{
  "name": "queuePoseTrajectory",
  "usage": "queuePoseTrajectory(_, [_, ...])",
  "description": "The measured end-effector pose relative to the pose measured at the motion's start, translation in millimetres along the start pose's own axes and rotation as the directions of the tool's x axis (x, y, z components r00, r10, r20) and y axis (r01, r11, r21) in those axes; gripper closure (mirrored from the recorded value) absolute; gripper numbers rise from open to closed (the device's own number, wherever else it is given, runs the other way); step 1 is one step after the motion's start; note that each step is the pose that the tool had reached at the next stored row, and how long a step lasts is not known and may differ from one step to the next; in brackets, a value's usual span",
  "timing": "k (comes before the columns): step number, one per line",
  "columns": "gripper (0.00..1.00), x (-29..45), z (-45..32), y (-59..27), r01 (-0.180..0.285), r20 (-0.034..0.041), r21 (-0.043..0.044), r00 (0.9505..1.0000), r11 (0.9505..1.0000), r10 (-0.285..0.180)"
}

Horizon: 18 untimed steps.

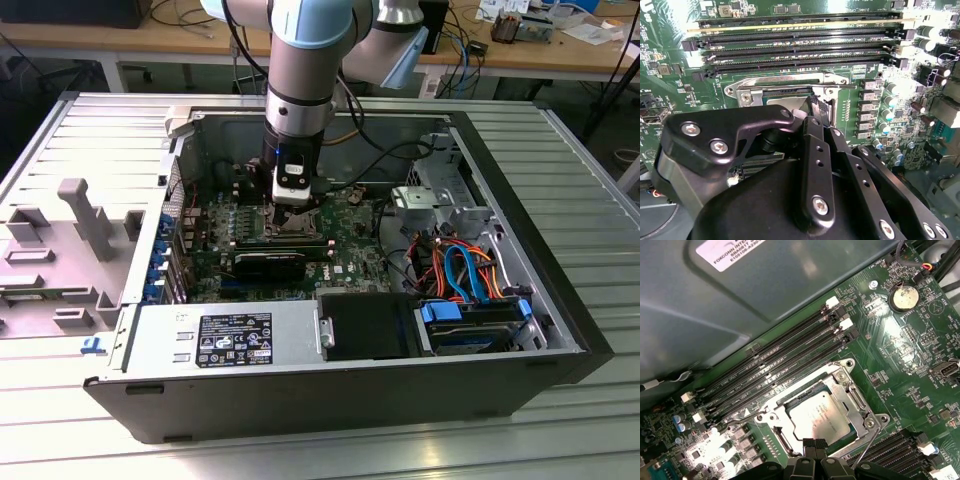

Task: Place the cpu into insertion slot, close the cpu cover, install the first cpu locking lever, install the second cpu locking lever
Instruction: 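Install the first cpu locking lever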

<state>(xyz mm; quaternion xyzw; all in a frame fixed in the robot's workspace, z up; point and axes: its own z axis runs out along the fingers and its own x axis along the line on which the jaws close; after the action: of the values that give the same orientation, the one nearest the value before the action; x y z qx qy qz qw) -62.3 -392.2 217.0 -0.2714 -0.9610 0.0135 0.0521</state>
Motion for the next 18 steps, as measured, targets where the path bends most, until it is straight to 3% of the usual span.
queuePoseTrajectory(18, [0.89,0.0,0.0,0.0,0.018,0.0009,0.0017,0.9998,0.9998,-0.018])
